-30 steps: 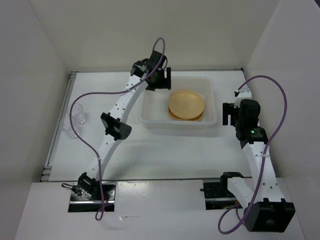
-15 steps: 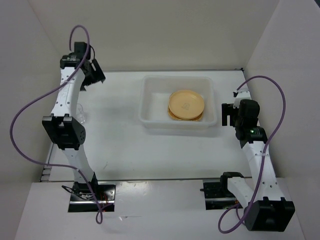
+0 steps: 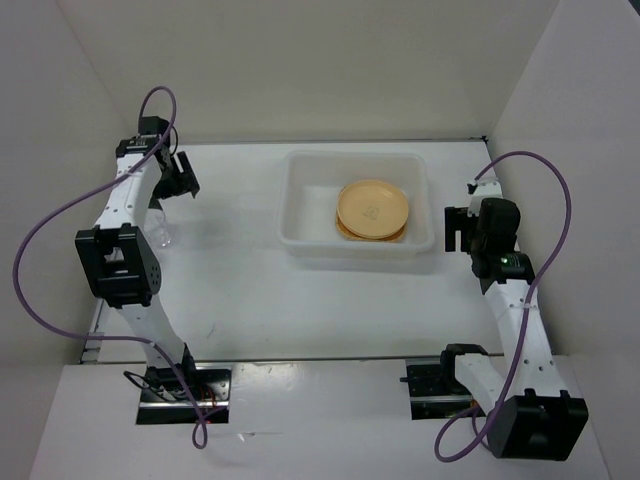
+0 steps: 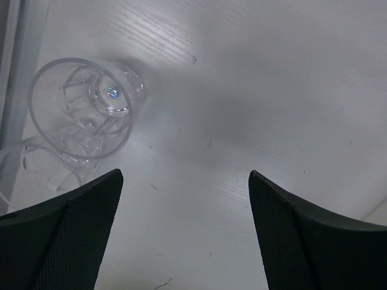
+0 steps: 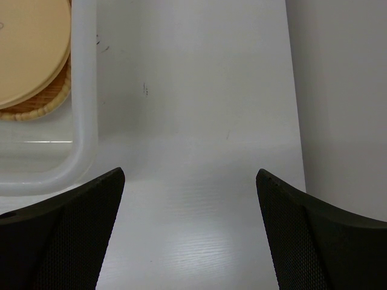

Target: Place the mixed dishes into the plastic bin

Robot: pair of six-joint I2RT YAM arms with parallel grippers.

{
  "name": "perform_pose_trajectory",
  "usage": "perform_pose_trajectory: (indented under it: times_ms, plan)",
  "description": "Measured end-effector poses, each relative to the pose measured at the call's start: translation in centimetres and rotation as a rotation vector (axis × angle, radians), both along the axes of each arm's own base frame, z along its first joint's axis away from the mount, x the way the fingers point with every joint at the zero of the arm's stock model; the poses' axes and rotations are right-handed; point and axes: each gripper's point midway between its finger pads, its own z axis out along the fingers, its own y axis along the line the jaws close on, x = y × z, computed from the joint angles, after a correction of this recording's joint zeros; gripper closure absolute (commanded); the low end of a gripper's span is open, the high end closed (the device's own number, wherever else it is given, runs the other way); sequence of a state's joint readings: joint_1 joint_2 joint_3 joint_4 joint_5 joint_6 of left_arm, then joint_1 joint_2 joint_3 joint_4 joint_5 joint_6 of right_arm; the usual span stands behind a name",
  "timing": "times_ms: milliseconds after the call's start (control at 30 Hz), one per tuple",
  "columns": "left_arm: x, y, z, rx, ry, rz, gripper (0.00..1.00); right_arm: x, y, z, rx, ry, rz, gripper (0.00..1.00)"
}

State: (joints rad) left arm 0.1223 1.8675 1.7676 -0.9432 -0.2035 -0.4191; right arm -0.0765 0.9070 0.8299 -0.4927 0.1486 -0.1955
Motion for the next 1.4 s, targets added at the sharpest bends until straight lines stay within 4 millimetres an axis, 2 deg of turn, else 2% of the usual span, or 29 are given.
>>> perform_pose_trajectory:
  times_ms: [333, 467, 633, 800, 900, 1000, 1033, 1067, 1100, 1300, 1400]
  plan:
    - [-0.5, 2.7, -1.8, 0.026, 0.017, 0.016, 0.09, 0.0, -0.5, -0.2, 0.002, 0.009, -0.015, 0.06]
    - [-0.1, 3.8, -2.8, 0.027, 0.02, 0.036, 0.09, 0.0, -0.5, -0.4, 0.003, 0.016, -0.017, 0.08]
    - [0.5, 4.2, -5.2, 0.02, 0.058, 0.041, 0.14, 0.3, -0.5, -1.2, 0.006, 0.044, -0.015, 0.09]
    - [1.1, 4.2, -6.7, 0.008, 0.069, 0.037, 0.16, 0.3, -0.7, -1.5, 0.006, 0.052, -0.019, 0.11]
    - [1.4, 4.2, -7.3, 0.005, 0.071, 0.036, 0.24, 0.2, -1.0, -1.5, 0.008, 0.052, -0.028, 0.12]
    - [1.5, 4.5, -7.7, -0.009, 0.07, 0.041, 0.44, 0.0, -1.9, -1.4, 0.008, 0.051, -0.055, 0.15]
    - [1.5, 4.7, -7.8, -0.014, 0.069, 0.045, 0.55, 0.0, -2.1, -1.4, 0.007, 0.05, -0.063, 0.17]
    - [1.5, 4.9, -7.8, -0.018, 0.066, 0.055, 0.86, -0.1, -2.3, -1.4, 0.008, 0.048, -0.07, 0.17]
    - [1.5, 5.1, -7.8, -0.019, 0.064, 0.058, 1.0, -0.2, -2.4, -1.3, 0.008, 0.045, -0.074, 0.17]
    - [2.1, 5.8, -7.3, -0.028, 0.028, 0.095, 1.0, -0.4, -2.2, -0.5, 0.01, 0.013, -0.061, 0.18]
    - [3.0, 5.6, -5.9, -0.044, -0.024, 0.111, 1.0, -0.4, -2.1, -0.4, 0.01, 0.006, -0.057, 0.18]
